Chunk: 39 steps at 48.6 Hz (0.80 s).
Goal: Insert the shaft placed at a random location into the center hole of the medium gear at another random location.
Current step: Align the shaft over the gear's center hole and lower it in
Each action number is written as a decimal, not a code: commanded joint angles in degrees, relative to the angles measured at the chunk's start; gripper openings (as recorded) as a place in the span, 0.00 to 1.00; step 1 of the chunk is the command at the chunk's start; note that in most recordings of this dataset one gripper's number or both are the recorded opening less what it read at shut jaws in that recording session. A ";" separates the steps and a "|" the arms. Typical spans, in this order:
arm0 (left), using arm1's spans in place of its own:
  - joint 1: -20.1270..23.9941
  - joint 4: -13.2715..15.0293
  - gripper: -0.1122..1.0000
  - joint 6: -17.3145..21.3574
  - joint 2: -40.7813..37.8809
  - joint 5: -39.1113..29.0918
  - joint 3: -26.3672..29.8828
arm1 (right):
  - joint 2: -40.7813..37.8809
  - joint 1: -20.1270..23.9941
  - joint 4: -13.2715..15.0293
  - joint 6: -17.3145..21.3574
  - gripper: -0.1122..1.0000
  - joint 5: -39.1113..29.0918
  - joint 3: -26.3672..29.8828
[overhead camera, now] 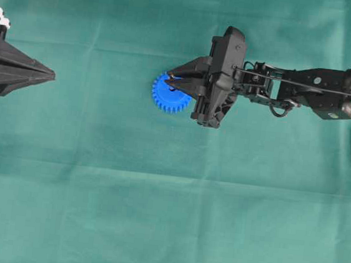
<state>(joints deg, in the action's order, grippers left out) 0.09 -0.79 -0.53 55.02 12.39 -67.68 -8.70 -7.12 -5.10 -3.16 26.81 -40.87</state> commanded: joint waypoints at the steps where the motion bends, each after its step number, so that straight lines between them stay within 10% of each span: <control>1: 0.09 -0.18 0.10 -0.09 -0.44 0.35 0.70 | -0.18 0.00 0.09 -0.62 0.23 1.58 0.62; 39: 0.00 -0.18 0.10 0.00 -0.44 0.35 0.62 | -4.48 -0.09 -0.26 -0.18 0.23 3.08 0.53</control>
<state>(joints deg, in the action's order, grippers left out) 0.09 -0.79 -0.53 55.02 12.39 -67.68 -13.80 -7.12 -5.19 -3.16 28.74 -40.96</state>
